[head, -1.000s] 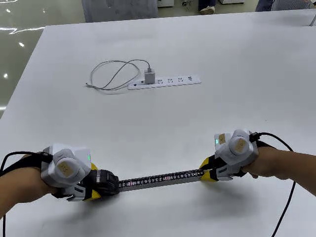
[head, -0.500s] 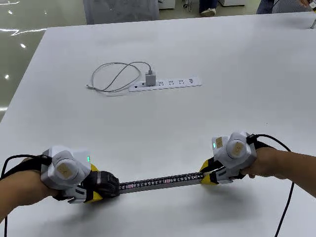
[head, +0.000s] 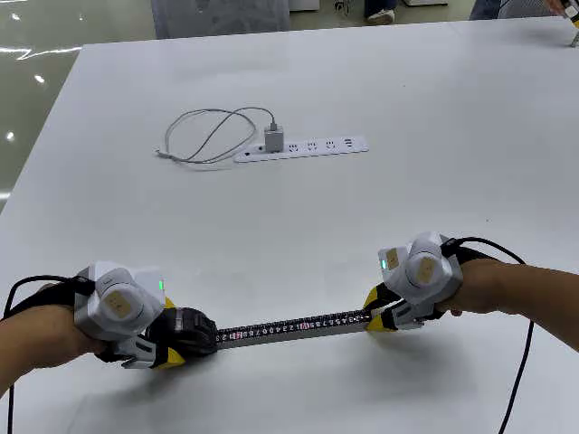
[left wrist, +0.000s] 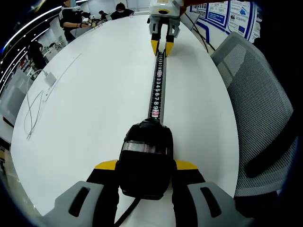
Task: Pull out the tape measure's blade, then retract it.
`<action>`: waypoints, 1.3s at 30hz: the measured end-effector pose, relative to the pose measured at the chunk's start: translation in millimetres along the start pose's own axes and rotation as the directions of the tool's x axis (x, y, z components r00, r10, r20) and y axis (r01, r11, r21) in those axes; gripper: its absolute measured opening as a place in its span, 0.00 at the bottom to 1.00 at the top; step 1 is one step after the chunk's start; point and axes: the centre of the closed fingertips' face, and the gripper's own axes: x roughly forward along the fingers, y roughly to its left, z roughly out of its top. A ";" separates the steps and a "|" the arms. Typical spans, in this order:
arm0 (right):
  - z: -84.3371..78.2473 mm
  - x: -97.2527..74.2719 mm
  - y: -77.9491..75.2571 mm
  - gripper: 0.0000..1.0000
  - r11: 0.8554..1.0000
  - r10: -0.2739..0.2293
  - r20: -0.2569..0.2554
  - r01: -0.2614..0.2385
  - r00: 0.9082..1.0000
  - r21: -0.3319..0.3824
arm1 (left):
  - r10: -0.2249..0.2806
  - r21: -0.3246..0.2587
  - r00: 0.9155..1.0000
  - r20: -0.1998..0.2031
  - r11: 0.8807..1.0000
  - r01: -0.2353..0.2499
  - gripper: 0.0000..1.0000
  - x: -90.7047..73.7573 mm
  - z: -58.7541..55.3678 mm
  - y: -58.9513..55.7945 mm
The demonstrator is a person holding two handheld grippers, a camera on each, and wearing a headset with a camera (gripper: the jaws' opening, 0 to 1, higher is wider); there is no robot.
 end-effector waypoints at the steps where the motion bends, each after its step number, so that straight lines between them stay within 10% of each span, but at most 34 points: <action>1: 0.1 0.0 0.0 0.12 1.000 0.001 -0.003 -0.001 1.000 -0.005 | -0.001 0.001 1.000 -0.001 1.000 0.001 0.41 -0.3 -0.3 0.0; 39: -1.0 -41.1 -3.2 0.36 0.994 -0.066 0.015 0.064 0.998 0.085 | 0.042 -0.210 0.987 0.157 0.978 -0.008 0.79 -34.3 14.0 0.9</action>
